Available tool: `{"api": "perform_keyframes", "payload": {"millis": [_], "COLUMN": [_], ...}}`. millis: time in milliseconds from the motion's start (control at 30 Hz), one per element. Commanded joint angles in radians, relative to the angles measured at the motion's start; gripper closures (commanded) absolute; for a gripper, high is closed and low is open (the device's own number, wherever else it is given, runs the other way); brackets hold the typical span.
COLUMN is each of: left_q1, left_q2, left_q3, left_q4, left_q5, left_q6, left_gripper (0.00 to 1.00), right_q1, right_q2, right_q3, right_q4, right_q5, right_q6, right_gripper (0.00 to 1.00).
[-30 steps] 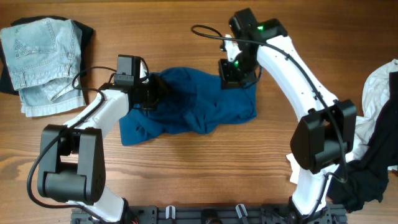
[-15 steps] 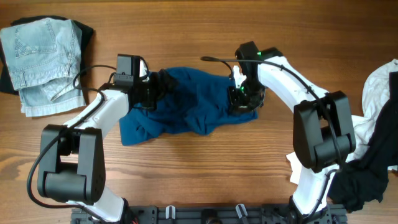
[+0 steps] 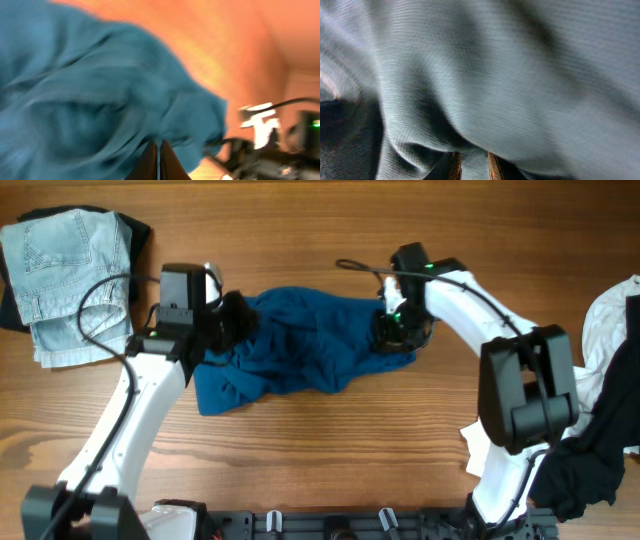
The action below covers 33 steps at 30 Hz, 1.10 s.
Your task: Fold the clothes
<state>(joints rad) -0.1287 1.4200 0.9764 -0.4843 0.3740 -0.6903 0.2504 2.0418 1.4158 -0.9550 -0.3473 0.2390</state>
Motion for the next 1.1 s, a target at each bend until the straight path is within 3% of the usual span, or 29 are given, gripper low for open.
{"api": "perform_keyframes", "payload": {"millis": [0, 100, 300, 367, 400, 467, 500, 533, 567, 600, 633, 667, 700, 800, 900, 1067], "left_q1": [0.003, 0.003, 0.003, 0.003, 0.003, 0.009, 0.019, 0.038, 0.06, 0.089, 0.108, 0.125, 0.149, 0.182, 0.21, 0.227], "left_q2": [-0.035, -0.02, -0.011, -0.011, -0.01, -0.005, 0.004, 0.023, 0.044, 0.07, 0.086, 0.1, 0.116, 0.123, 0.131, 0.222], "left_q3": [-0.005, -0.006, -0.013, -0.021, -0.03, -0.057, -0.078, -0.101, -0.125, -0.153, -0.167, -0.179, -0.191, -0.211, -0.227, -0.228], "left_q4": [-0.134, -0.305, -0.475, -0.478, -0.472, -0.451, -0.439, -0.422, -0.406, -0.378, -0.356, -0.338, -0.308, -0.228, -0.159, -0.02], "left_q5": [-0.093, -0.141, -0.158, -0.159, -0.171, -0.24, -0.268, -0.263, -0.263, -0.249, -0.228, -0.217, -0.203, -0.21, -0.208, -0.166], "left_q6": [0.06, 0.058, 0.054, 0.054, 0.051, 0.008, -0.021, -0.025, -0.025, -0.025, -0.023, -0.024, -0.021, 0.002, 0.002, 0.002], "left_gripper": [0.96, 0.79, 0.75, 0.65, 0.64, 0.77, 0.78, 0.55, 0.45, 0.48, 0.48, 0.4, 0.21, 0.16, 0.03, 0.05], "right_q1": [-0.084, -0.129, -0.229, -0.255, -0.259, -0.259, -0.257, -0.254, -0.251, -0.248, -0.247, -0.246, -0.242, -0.24, -0.24, -0.24], "right_q2": [-0.016, -0.016, -0.016, -0.016, -0.016, -0.016, -0.016, -0.016, -0.016, -0.016, -0.016, -0.016, -0.016, -0.016, -0.016, -0.016], "right_q3": [-0.004, -0.004, -0.004, -0.004, -0.004, -0.004, -0.004, -0.004, -0.004, -0.004, -0.004, -0.004, -0.004, -0.004, -0.004, -0.004], "right_q4": [0.002, 0.004, 0.009, 0.004, 0.005, 0.0, 0.0, -0.002, -0.003, -0.003, -0.002, -0.003, -0.004, -0.008, -0.012, -0.019], "right_q5": [0.001, -0.005, -0.014, -0.039, -0.056, -0.058, -0.058, -0.062, -0.065, -0.083, -0.099, -0.112, -0.126, -0.126, -0.127, -0.178], "right_q6": [0.023, 0.024, 0.048, 0.034, 0.015, 0.014, 0.004, -0.004, -0.006, -0.026, -0.035, -0.04, -0.059, -0.058, -0.06, -0.082], "right_gripper": [0.83, 0.85, 0.87, 0.87, 0.87, 0.89, 0.88, 0.84, 0.76, 0.7, 0.56, 0.41, 0.23, 0.22, 0.22, 0.23]}}
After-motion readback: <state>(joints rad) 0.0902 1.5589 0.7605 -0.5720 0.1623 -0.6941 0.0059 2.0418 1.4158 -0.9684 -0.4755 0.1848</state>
